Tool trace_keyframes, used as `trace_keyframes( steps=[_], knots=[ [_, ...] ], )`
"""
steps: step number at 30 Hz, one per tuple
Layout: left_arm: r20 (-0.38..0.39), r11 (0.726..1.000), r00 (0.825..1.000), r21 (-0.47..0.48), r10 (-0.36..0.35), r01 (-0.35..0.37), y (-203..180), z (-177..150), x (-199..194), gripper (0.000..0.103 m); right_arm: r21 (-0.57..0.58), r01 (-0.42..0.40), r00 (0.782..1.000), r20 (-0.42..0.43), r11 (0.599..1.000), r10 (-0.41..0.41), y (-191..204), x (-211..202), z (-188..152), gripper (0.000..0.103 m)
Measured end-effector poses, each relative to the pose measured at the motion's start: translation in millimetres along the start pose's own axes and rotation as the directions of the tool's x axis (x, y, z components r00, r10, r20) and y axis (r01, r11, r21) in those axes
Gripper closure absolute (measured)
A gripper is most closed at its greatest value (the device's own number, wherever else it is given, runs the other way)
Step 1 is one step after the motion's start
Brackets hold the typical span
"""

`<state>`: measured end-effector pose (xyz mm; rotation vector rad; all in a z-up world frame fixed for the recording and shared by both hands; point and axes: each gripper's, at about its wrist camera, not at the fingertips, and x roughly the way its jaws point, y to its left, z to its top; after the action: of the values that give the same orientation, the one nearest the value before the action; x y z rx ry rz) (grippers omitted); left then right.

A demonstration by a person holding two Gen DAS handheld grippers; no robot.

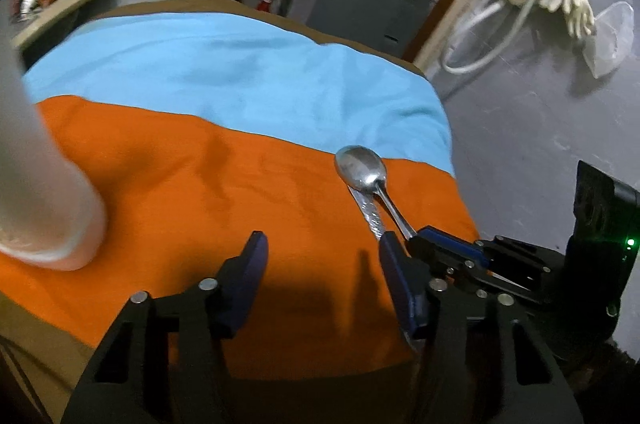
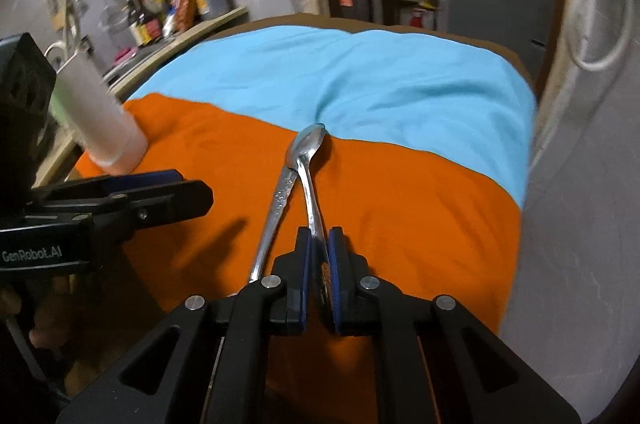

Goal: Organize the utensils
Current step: 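Close the right tool on the plain silver spoon on the cloth, then close the left tool on the ornate-handled silver spoon beside it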

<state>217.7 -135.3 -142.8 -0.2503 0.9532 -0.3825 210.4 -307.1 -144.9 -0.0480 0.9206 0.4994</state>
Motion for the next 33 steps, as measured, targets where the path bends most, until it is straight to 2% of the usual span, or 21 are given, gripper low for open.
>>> trace_keyframes(
  steps=[5, 10, 15, 19, 21, 23, 24, 26, 29, 33],
  knots=[
    [-0.096, 0.996, 0.992, 0.014, -0.086, 0.088, -13.8, 6.2, 18.9, 0.07, 0.095, -0.028, 0.999, 0.019, 0.995, 0.026, -18.9, -6.9, -7.2, 0.098],
    [-0.162, 0.994, 0.983, 0.051, -0.092, 0.101, -24.5, 15.9, 30.4, 0.072, 0.134, -0.039, 0.999, 0.037, 0.99, 0.034, -28.0, -14.0, -12.8, 0.098],
    [-0.196, 0.989, 0.98, 0.13, -0.04, 0.066, -39.5, 22.2, 39.6, 0.072, 0.201, -0.087, 0.995, 0.058, 0.976, 0.076, -40.3, -18.5, -19.4, 0.098],
    [-0.214, 0.978, 0.976, 0.209, 0.032, 0.013, -54.9, 23.6, 46.3, 0.073, 0.22, -0.086, 0.995, 0.063, 0.972, 0.074, -42.7, -21.0, -20.5, 0.098],
    [-0.209, 0.961, 0.973, 0.272, 0.102, -0.043, -62.2, 22.1, 48.4, 0.079, 0.231, -0.088, 0.995, 0.065, 0.969, 0.074, -43.1, -21.7, -21.5, 0.098],
    [-0.2, 0.948, 0.971, 0.311, 0.13, -0.063, -65.1, 19.1, 49.0, 0.082, 0.234, -0.086, 0.995, 0.063, 0.968, 0.073, -42.7, -22.1, -22.7, 0.098],
    [-0.2, 0.945, 0.97, 0.319, 0.135, -0.066, -64.4, 17.8, 49.0, 0.084, 0.235, -0.086, 0.995, 0.061, 0.968, 0.074, -42.8, -22.4, -23.1, 0.098],
    [-0.213, 0.95, 0.969, 0.308, 0.123, -0.053, -61.0, 17.4, 47.9, 0.097, 0.234, -0.089, 0.995, 0.053, 0.968, 0.079, -42.6, -23.0, -23.3, 0.098],
    [-0.22, 0.953, 0.968, 0.298, 0.117, -0.048, -54.9, 16.5, 45.0, 0.098, 0.223, -0.094, 0.995, 0.035, 0.97, 0.089, -39.1, -24.6, -23.4, 0.095],
    [-0.213, 0.949, 0.965, 0.304, 0.154, -0.084, -46.1, 12.6, 37.4, 0.098, 0.2, -0.08, 0.997, 0.013, 0.977, 0.079, -32.8, -24.2, -22.2, 0.089]
  ],
)
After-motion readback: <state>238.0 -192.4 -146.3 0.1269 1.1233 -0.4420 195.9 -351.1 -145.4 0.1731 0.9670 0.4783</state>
